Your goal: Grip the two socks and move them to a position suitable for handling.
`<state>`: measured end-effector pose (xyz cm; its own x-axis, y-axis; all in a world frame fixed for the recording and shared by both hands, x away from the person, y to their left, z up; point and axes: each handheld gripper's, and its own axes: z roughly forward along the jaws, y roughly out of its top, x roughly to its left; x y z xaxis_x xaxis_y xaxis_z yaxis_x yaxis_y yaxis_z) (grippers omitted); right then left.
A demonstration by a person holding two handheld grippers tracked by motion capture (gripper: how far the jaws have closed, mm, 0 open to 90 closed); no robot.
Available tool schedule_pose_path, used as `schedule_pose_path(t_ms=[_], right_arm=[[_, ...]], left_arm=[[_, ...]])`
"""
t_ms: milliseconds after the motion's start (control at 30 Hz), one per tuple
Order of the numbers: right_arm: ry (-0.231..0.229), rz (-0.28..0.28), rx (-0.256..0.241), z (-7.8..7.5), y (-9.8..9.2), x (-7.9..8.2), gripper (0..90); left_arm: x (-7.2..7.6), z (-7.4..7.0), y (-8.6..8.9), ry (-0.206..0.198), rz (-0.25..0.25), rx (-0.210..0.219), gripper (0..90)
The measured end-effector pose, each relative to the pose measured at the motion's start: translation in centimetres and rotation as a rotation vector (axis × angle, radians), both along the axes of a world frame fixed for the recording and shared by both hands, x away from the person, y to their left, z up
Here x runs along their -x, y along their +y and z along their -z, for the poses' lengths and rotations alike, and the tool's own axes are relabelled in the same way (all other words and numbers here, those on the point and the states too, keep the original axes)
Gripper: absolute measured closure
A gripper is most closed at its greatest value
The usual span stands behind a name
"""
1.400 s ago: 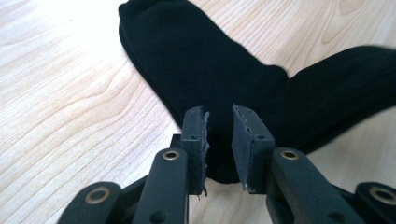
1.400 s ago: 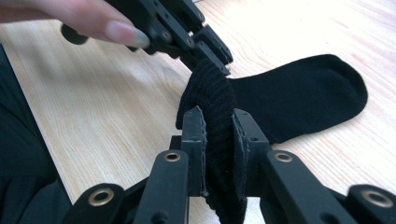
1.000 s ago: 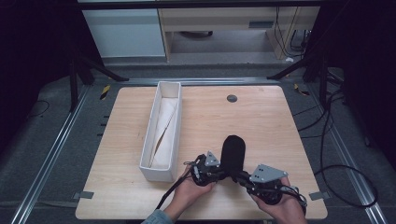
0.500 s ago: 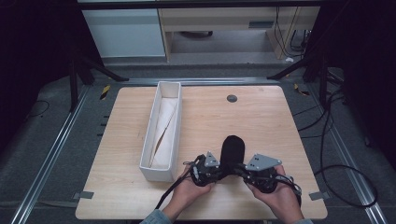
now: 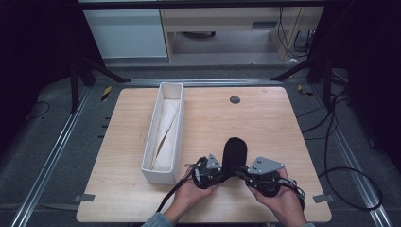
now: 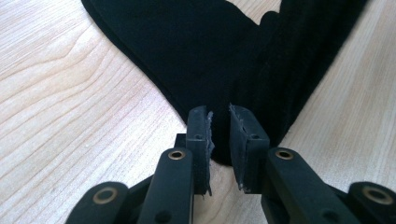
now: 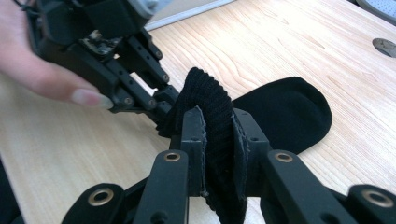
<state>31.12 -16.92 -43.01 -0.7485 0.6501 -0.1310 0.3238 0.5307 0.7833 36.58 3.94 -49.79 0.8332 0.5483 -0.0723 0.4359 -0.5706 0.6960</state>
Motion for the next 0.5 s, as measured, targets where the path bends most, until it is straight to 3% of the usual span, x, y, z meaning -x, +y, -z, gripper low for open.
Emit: schedule_pose_path(t_ms=[233,500], right_arm=[[-0.01,-0.012,0.002,-0.2,0.2,1.1,76.9],[-0.017,-0.005,-0.016,-0.6,-0.2,1.2,76.9]], left_arm=[[0.4,0.0,0.1,-0.008,-0.008,0.008,77.9],[1.3,-1.0,1.2,-0.07,-0.042,0.037,74.8]])
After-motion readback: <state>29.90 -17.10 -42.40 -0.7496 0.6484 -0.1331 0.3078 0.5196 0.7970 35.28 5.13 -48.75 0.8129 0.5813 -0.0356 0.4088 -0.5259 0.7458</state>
